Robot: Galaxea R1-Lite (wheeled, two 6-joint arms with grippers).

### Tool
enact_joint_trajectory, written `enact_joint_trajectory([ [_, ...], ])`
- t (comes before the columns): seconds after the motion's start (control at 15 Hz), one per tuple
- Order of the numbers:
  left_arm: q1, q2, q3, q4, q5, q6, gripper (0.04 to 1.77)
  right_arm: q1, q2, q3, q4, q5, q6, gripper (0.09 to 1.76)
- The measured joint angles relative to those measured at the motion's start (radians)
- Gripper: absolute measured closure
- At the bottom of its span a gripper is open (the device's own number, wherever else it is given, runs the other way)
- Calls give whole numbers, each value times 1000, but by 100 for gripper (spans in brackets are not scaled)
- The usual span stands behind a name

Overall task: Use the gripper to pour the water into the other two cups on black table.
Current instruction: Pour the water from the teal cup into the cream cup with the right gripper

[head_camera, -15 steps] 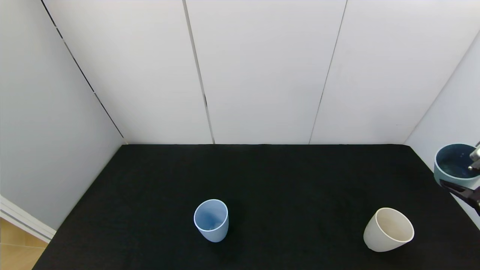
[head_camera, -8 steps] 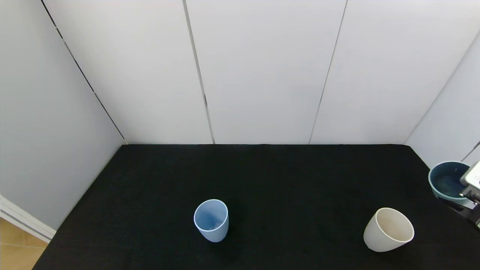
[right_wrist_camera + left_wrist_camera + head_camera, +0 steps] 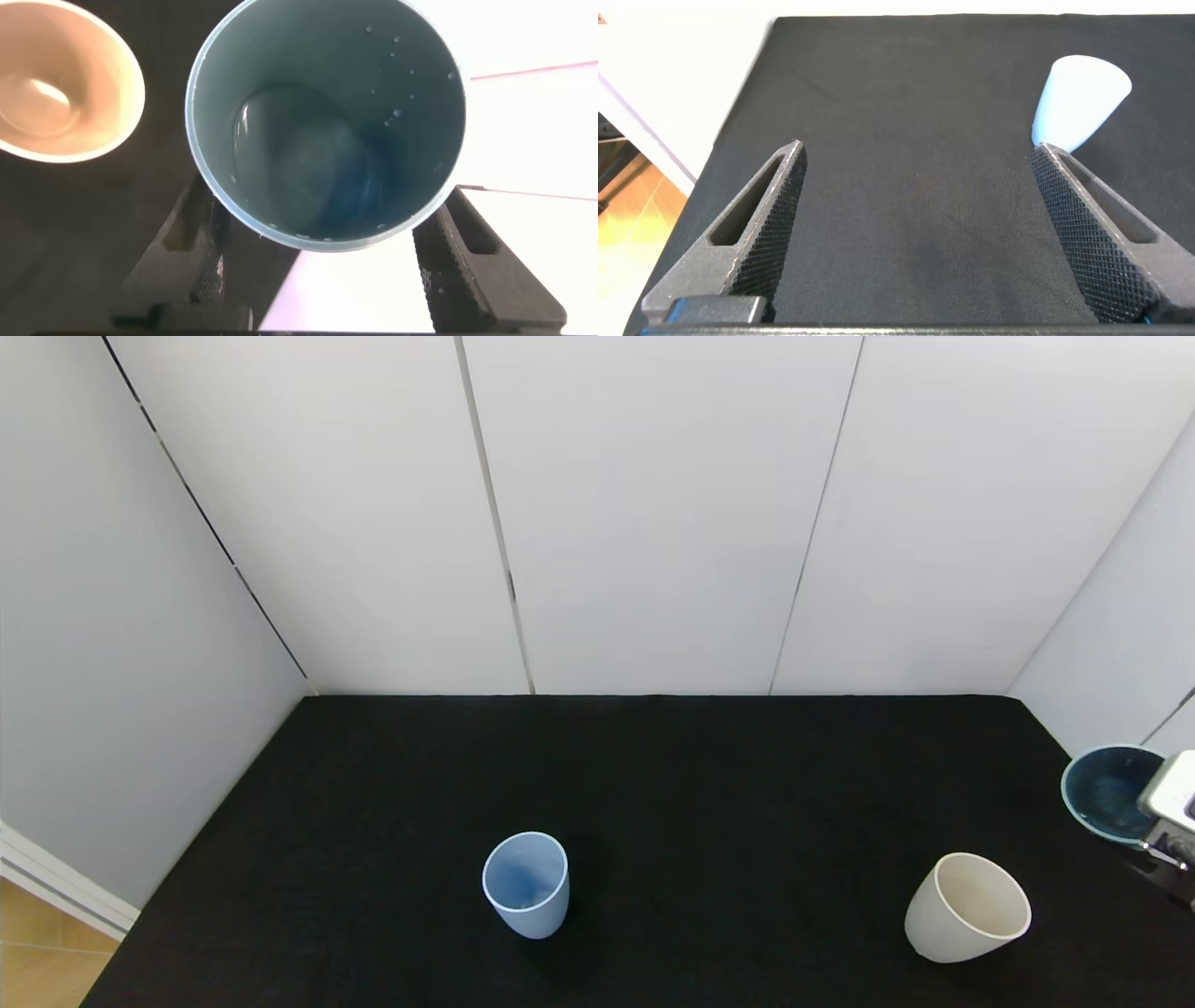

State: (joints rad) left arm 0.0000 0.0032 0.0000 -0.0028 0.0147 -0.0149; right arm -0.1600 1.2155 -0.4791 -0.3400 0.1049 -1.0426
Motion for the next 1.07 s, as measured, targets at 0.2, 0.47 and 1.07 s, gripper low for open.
enact_joint_trajectory([
  [0.2, 0, 0, 0, 0, 0, 0, 9, 1, -6, 17, 2, 0, -79, 68],
  [0.47, 0, 0, 0, 0, 0, 0, 9, 0, -7, 41, 18, -12, -186, 68],
  [1.07, 0, 0, 0, 0, 0, 0, 9, 52, 4, 39, 59, -144, -423, 68],
])
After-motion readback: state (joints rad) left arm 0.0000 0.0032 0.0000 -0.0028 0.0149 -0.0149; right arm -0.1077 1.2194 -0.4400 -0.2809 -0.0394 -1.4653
